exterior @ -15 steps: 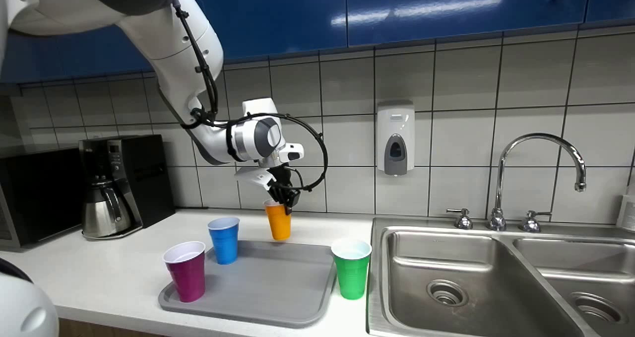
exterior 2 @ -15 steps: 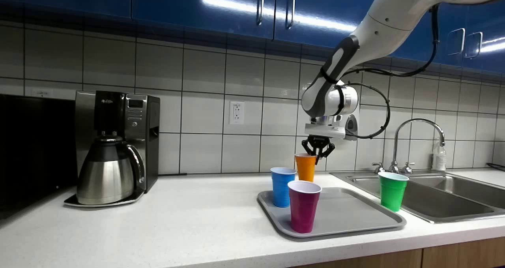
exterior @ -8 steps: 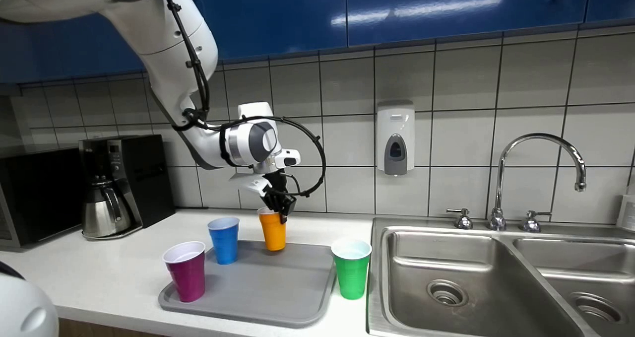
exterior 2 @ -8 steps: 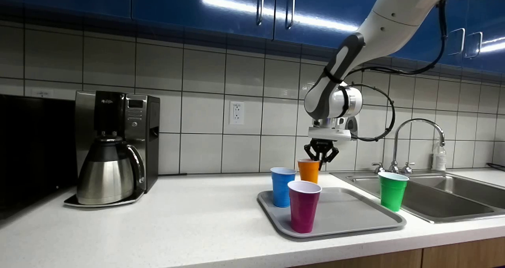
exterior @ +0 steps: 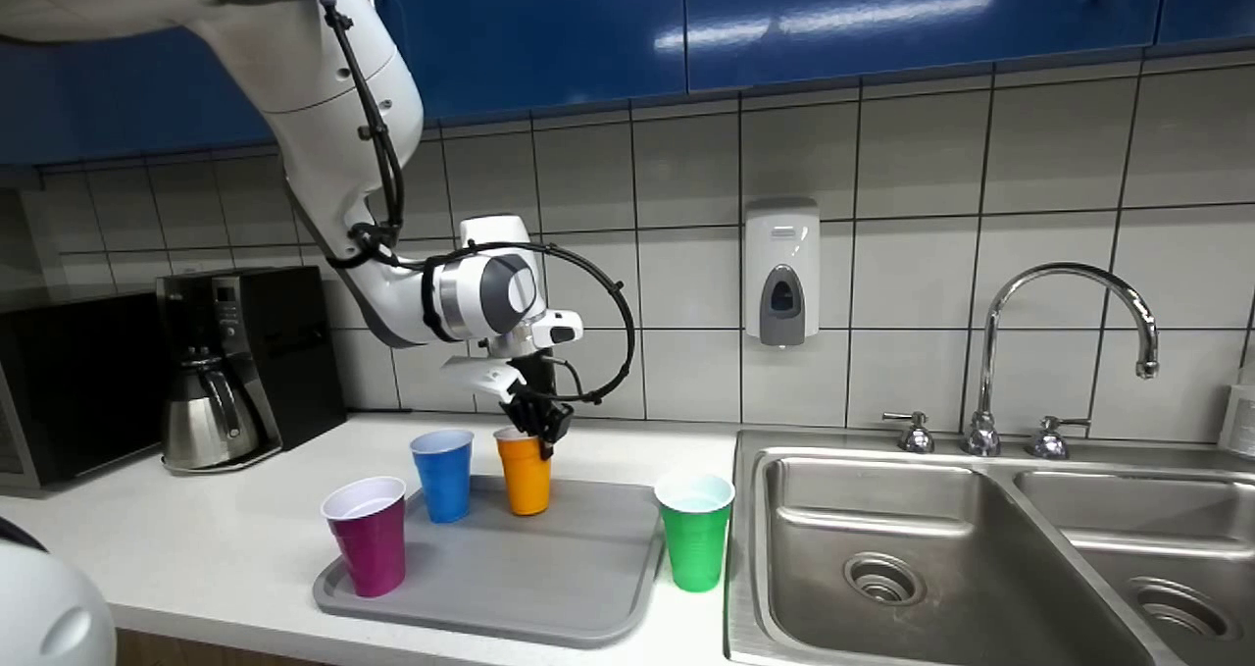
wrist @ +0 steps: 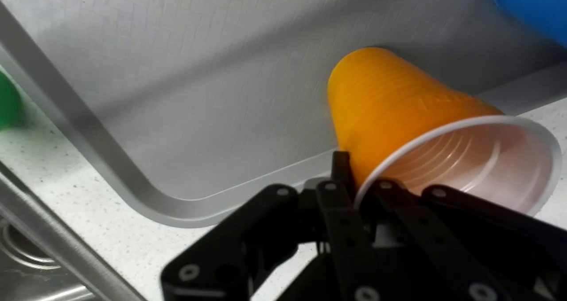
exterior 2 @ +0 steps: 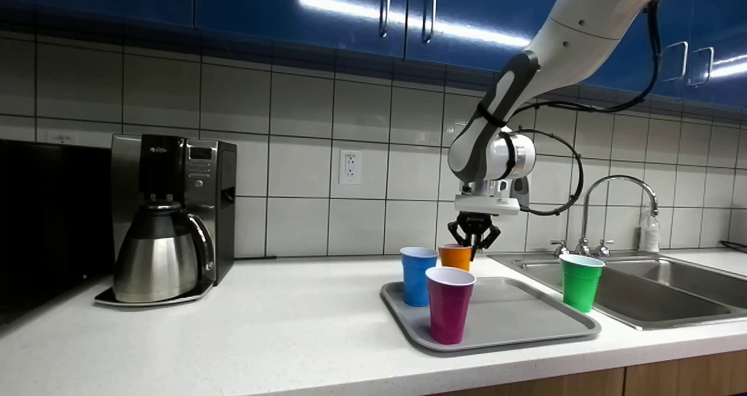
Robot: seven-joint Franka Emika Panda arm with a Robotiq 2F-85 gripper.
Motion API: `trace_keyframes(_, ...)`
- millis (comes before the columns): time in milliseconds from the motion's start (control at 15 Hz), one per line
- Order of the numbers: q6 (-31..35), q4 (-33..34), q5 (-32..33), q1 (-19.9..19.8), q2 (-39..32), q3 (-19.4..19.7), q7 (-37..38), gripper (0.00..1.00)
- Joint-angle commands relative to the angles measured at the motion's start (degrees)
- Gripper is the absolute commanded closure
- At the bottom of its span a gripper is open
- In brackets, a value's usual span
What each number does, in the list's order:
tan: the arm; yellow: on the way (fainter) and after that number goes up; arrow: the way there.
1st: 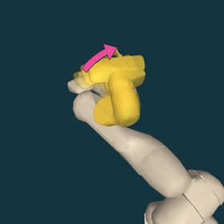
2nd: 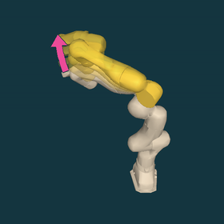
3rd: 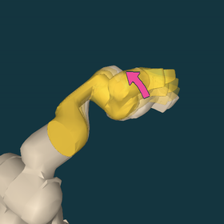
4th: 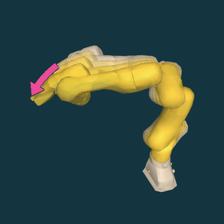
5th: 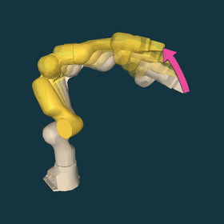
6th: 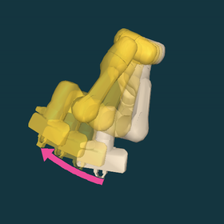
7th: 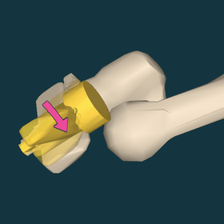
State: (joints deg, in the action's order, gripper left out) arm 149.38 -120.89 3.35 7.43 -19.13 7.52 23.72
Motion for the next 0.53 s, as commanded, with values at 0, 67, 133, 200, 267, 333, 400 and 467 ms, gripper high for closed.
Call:
trace_keyframes(0, 0.0, -2.5, 0.6, -0.8, 2.6, -1.1, -1.4, 0.99)
trace_keyframes(67, 0.0, -2.6, 0.6, -0.8, 2.8, -1.1, -1.5, 0.99)
trace_keyframes(133, 0.0, -2.7, 0.6, -0.8, 2.8, -1.2, -1.6, 0.99)
trace_keyframes(200, 0.0, -2.8, 0.7, -0.7, 2.9, -1.2, -1.5, 0.99)
trace_keyframes(267, 0.0, -2.9, 0.9, -0.6, 2.9, -1.1, -1.4, 0.99)
trace_keyframes(333, -0.3, -3.0, 1.0, -0.6, 3.0, -1.1, -1.2, 0.70)
trace_keyframes(400, -0.4, -3.0, 0.8, -0.6, 3.0, -1.2, -1.3, 0.69)
trace_keyframes(467, -0.5, -3.1, 0.7, -0.6, 3.1, -1.3, -1.2, 0.62)
